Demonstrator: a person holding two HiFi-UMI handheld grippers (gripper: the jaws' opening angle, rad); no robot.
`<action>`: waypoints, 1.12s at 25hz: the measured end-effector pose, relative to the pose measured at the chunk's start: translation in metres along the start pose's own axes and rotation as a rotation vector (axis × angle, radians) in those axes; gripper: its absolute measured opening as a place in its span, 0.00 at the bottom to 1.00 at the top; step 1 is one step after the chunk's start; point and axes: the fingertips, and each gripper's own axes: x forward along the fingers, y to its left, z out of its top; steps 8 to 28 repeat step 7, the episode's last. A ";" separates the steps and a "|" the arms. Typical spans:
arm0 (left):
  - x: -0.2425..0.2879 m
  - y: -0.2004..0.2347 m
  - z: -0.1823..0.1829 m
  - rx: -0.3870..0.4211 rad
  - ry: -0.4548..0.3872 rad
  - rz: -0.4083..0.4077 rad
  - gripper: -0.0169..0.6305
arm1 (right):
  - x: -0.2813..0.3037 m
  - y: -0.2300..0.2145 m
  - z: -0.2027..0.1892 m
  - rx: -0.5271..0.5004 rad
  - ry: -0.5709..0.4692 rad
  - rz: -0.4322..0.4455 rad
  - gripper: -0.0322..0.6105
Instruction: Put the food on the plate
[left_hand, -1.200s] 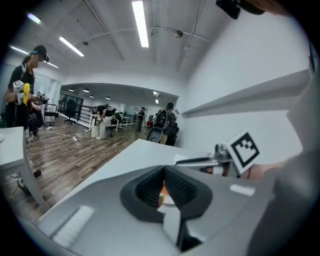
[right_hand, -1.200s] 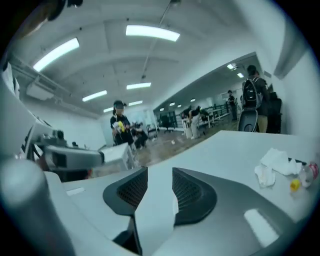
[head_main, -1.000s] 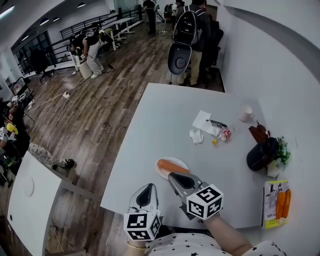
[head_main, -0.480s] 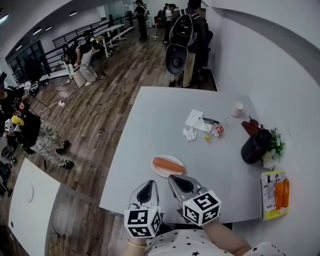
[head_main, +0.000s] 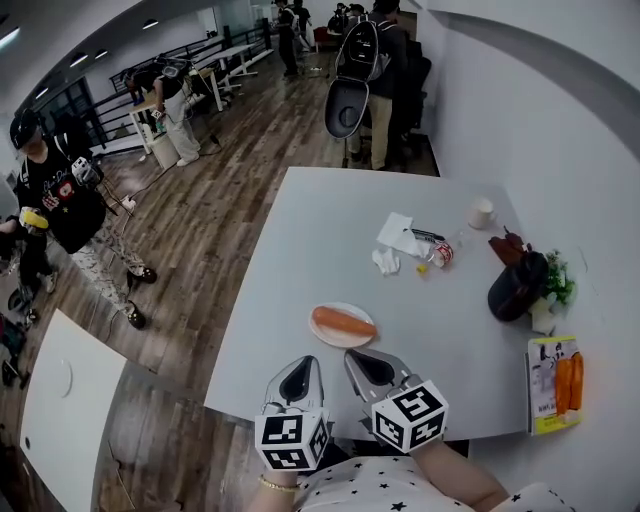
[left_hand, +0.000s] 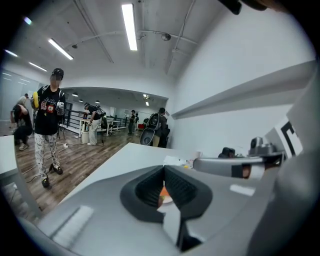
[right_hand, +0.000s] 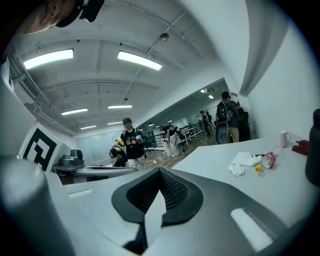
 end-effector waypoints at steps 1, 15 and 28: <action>-0.001 0.000 -0.001 -0.002 0.000 0.002 0.04 | 0.000 0.001 0.000 -0.001 -0.001 0.001 0.05; -0.007 0.003 0.001 -0.007 -0.003 0.010 0.04 | 0.002 0.009 0.002 -0.003 0.004 0.018 0.05; -0.007 0.003 0.001 -0.007 -0.003 0.010 0.04 | 0.002 0.009 0.002 -0.003 0.004 0.018 0.05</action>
